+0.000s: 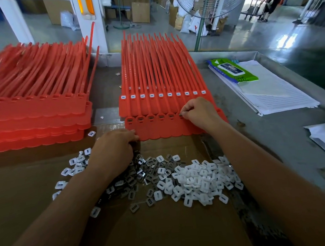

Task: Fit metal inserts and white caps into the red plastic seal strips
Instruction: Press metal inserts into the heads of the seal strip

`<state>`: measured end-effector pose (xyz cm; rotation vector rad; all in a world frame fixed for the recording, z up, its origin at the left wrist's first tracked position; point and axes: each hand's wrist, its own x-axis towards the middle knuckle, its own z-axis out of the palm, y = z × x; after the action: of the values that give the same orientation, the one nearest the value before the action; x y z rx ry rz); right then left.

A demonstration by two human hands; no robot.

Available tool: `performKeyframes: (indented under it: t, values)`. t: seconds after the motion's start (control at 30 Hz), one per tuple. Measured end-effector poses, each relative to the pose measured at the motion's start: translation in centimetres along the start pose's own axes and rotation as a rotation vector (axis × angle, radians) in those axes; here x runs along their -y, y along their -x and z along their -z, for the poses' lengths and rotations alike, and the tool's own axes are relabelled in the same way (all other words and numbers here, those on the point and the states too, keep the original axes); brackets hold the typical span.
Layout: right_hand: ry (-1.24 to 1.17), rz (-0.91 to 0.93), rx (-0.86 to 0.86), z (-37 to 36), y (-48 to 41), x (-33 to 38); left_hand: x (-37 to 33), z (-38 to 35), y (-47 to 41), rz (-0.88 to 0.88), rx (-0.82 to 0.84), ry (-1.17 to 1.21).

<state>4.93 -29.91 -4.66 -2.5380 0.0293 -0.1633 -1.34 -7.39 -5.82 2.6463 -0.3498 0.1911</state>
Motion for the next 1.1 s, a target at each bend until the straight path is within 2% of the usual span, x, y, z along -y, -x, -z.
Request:
performKeyframes:
  t: [0.27, 0.67, 0.93, 1.1]
  values:
    - [-0.144, -0.126, -0.062, -0.2, 0.1, 0.0, 0.0, 0.0, 0.0, -0.002, 0.0, -0.005]
    - [-0.132, -0.109, -0.033, 0.0, 0.3, 0.0, -0.3, 0.3, 0.1, -0.008, 0.008, -0.001]
    - [-0.062, 0.024, -0.011, 0.9, 1.7, 1.4, -0.4, 0.3, 0.1, -0.008, 0.014, -0.004]
    - [-0.085, 0.202, 0.234, 1.8, 4.6, 4.2, -0.4, 0.3, 0.0, -0.012, 0.014, -0.004]
